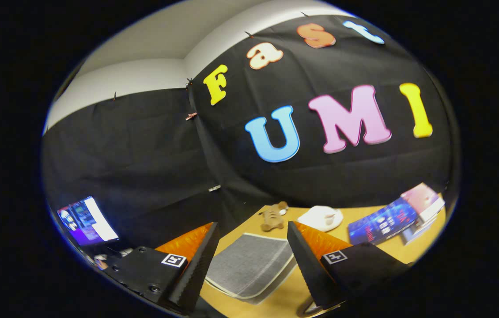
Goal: Open the storage box then place both shoes into the box .Put the left shoe in first, then the right shoe, with the right side of both shoes facing outward in a uniform manner.
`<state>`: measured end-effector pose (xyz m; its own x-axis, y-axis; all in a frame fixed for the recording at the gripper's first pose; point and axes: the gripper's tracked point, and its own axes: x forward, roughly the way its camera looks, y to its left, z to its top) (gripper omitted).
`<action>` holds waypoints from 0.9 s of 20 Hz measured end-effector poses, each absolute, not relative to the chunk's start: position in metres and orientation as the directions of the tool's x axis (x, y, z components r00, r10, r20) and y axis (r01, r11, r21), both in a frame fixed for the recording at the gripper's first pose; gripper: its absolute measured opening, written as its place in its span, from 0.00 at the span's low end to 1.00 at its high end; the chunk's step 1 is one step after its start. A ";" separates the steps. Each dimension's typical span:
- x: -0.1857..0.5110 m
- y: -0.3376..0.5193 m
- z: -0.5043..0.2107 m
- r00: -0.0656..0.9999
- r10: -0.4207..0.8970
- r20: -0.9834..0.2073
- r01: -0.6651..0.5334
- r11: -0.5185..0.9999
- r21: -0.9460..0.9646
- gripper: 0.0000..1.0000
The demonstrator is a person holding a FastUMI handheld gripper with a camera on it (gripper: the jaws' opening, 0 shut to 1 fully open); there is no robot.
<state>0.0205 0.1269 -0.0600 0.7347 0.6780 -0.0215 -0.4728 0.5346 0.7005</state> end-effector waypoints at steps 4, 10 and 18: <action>0.024 0.163 -0.123 0.557 0.828 -0.062 -0.377 0.319 0.870 0.96; 0.027 0.204 -0.225 0.387 0.914 -0.120 -0.101 0.171 0.980 0.96; 0.015 0.261 -0.279 0.225 0.974 0.011 0.152 -0.046 0.987 0.96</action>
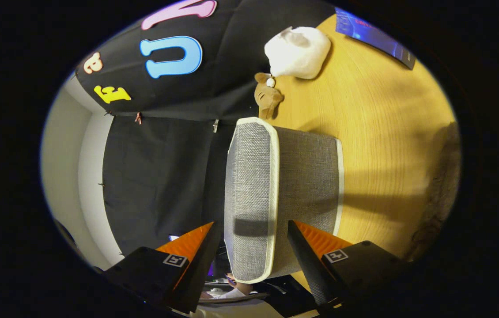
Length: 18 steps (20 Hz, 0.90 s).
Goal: Open the storage box then place both shoes into the box .Put the left shoe in first, then the right shoe, with the right side of both shoes facing outward in a uniform manner.
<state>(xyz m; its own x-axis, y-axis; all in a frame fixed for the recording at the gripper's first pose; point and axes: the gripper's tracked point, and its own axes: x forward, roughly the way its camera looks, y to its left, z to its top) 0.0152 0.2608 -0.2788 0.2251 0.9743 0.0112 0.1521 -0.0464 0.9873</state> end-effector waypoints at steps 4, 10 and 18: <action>0.014 0.272 -0.275 0.219 0.971 0.096 0.202 -0.142 0.969 0.95; 0.019 0.254 -0.258 0.268 0.948 0.173 0.180 -0.225 0.958 0.92; 0.030 0.248 -0.242 0.334 0.914 0.230 0.178 -0.301 0.937 0.82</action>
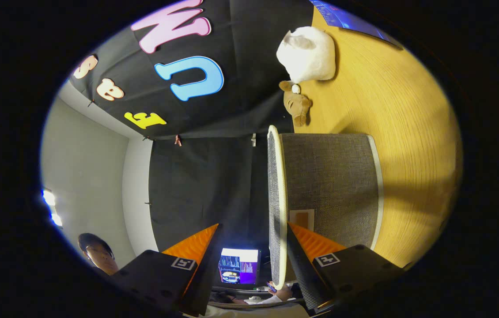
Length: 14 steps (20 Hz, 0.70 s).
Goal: Open the storage box then place both shoes into the box .Put the left shoe in first, then the right shoe, with the right side of both shoes facing outward in a uniform manner.
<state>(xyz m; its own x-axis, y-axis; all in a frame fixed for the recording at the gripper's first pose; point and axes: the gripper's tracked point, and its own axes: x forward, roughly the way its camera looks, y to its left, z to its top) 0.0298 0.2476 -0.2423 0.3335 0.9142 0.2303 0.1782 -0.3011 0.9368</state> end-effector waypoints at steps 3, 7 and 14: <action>0.029 0.260 -0.261 0.319 0.935 0.152 0.216 -0.228 0.949 0.31; 0.031 0.257 -0.255 0.335 0.938 0.089 0.142 -0.144 0.979 0.05; 0.049 0.263 -0.142 0.381 0.909 0.168 -0.032 -0.168 0.985 0.05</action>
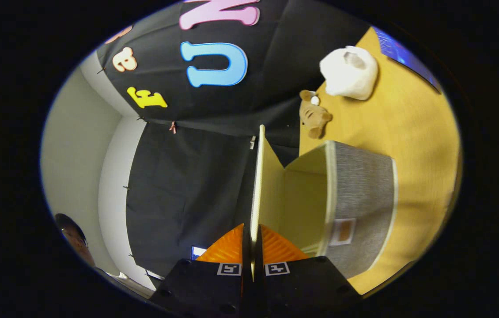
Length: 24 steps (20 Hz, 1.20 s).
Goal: Open the storage box then place both shoes into the box .Put the left shoe in first, then the right shoe, with the right side of both shoes facing outward in a uniform manner.
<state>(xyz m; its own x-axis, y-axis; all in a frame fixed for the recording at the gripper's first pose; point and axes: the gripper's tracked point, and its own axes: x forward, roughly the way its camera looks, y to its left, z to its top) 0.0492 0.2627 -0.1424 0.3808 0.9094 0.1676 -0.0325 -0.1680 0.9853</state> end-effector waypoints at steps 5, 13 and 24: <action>0.055 0.313 -0.067 0.350 0.912 0.213 -0.141 -0.173 0.975 0.05; 0.048 0.418 -0.029 0.288 0.939 0.188 -0.252 -0.115 0.961 0.07; 0.018 0.466 -0.044 0.226 0.970 0.085 -0.378 0.007 0.926 0.77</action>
<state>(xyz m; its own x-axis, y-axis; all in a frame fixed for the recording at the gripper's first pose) 0.0182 0.4656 -0.0437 0.2259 0.9704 0.0855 -0.3782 0.0065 0.9257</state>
